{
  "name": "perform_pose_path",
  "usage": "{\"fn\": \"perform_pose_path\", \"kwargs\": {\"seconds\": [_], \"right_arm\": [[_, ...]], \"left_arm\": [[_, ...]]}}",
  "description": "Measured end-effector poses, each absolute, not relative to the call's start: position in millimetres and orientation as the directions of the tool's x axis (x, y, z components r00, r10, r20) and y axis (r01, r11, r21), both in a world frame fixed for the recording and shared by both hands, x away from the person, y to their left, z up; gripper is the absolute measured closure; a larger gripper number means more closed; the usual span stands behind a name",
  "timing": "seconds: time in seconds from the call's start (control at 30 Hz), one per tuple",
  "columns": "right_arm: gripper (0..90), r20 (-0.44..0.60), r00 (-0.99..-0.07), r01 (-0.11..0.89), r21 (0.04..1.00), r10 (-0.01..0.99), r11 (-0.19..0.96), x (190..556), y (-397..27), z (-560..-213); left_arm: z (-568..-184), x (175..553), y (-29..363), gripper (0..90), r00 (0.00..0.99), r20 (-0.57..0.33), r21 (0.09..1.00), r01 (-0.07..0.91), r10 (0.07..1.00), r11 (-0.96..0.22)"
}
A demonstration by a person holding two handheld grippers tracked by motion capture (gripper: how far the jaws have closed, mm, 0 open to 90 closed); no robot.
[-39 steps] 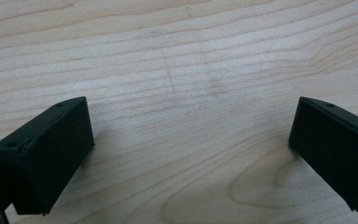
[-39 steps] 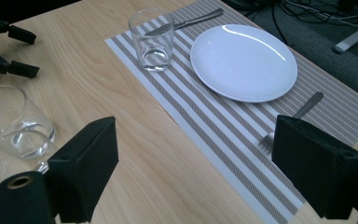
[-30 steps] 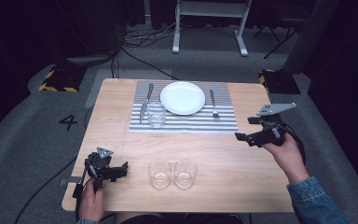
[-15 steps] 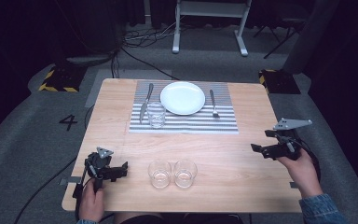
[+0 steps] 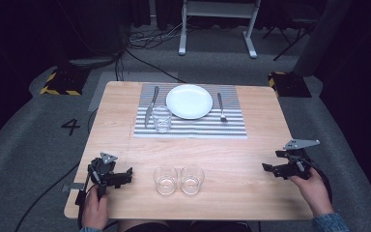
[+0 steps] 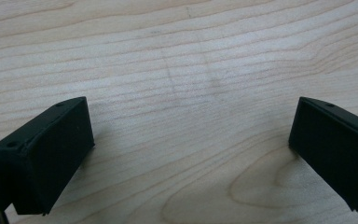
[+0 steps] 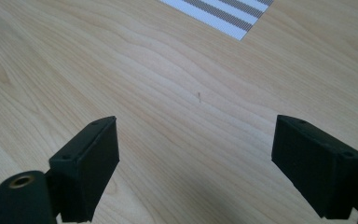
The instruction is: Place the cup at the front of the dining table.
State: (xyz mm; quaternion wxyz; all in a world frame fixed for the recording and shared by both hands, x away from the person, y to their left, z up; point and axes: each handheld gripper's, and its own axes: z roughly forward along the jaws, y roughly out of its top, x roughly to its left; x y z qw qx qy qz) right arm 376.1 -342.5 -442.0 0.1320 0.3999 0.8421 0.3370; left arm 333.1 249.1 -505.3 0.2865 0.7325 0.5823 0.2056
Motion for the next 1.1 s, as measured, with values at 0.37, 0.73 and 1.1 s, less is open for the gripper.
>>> {"fn": "perform_pose_path", "kwargs": {"seconds": [0.37, 0.73, 1.1], "right_arm": [[15.7, 0.059, -0.65, 0.594, 0.661, 0.758, 0.459, 364.7, -336.8, -471.2], [14.9, 0.038, -0.653, 0.606, 0.625, 0.757, 0.492, 355.5, -326.1, -489.1], [1.3, -0.016, -0.633, 0.553, 0.691, 0.774, 0.466, 344.4, -314.8, -501.6]], "left_arm": [[-505.4, 333.0, 249.0, 0.0, 0.237, -0.034, 0.659, 0.736, 0.971, -0.156], [-505.4, 333.0, 249.0, 0.0, 0.237, -0.034, 0.659, 0.736, 0.971, -0.156], [-505.3, 333.1, 249.1, 0.0, 0.237, -0.033, 0.659, 0.736, 0.971, -0.157]]}}
